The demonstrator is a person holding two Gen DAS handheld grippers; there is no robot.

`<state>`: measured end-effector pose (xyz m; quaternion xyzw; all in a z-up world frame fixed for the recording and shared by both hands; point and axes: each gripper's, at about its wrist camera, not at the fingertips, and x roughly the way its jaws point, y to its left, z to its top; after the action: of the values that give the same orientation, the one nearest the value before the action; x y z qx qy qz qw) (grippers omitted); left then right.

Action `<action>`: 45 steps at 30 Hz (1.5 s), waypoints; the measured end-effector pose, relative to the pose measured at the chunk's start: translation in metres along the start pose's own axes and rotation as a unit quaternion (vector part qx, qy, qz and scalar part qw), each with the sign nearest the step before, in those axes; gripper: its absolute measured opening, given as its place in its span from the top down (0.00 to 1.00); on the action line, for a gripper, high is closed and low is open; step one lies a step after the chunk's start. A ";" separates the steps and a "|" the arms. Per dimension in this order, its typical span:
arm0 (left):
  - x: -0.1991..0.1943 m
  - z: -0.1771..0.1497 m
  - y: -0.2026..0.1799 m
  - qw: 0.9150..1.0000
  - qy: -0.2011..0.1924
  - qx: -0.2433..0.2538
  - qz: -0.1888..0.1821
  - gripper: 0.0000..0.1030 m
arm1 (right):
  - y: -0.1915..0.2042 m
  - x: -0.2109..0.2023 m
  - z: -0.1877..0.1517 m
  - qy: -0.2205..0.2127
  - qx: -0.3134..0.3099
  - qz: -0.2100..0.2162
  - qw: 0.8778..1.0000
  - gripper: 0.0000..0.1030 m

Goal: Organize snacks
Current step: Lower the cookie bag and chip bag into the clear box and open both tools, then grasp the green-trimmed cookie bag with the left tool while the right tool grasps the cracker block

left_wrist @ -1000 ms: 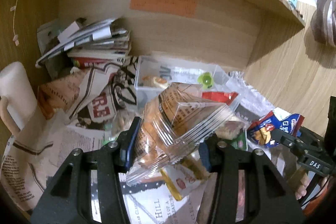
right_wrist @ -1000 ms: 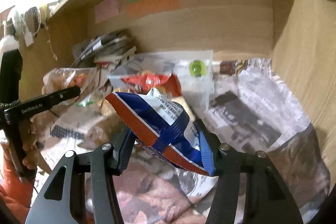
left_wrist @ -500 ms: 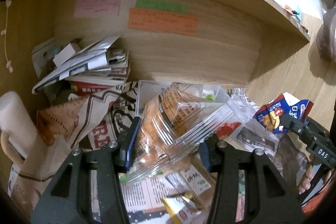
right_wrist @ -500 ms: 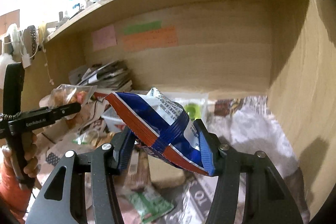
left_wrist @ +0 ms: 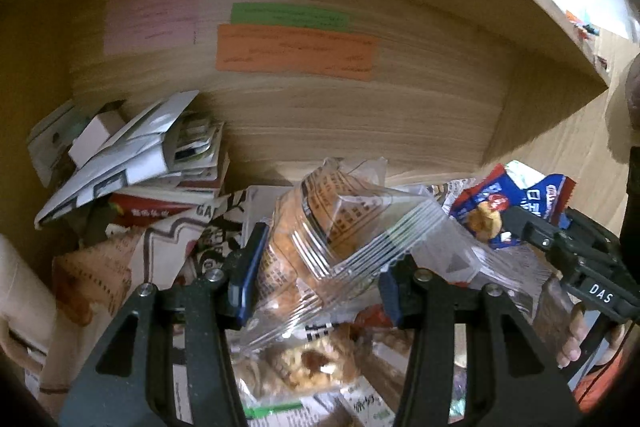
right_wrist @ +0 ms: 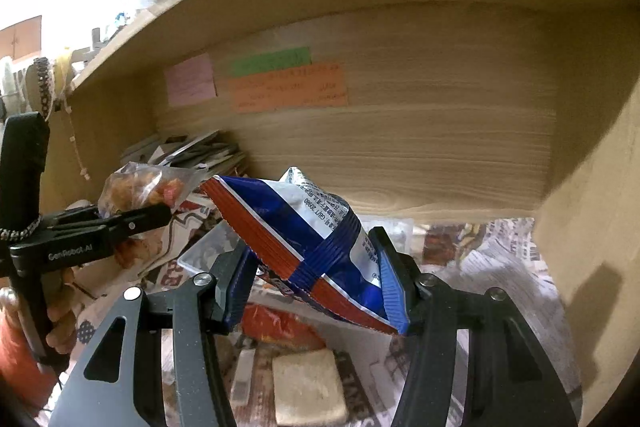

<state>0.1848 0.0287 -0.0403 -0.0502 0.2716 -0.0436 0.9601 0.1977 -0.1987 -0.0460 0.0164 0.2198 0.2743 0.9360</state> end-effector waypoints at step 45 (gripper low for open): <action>0.011 -0.026 0.043 0.997 0.068 -0.021 0.033 0.32 | 0.009 0.025 -0.029 0.079 -0.021 -0.025 0.996 0.23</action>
<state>0.1830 0.0683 -0.0732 -0.0580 0.3384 -0.0091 0.9392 0.1998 -0.1801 -0.0808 -0.0305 0.2875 0.2560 0.9224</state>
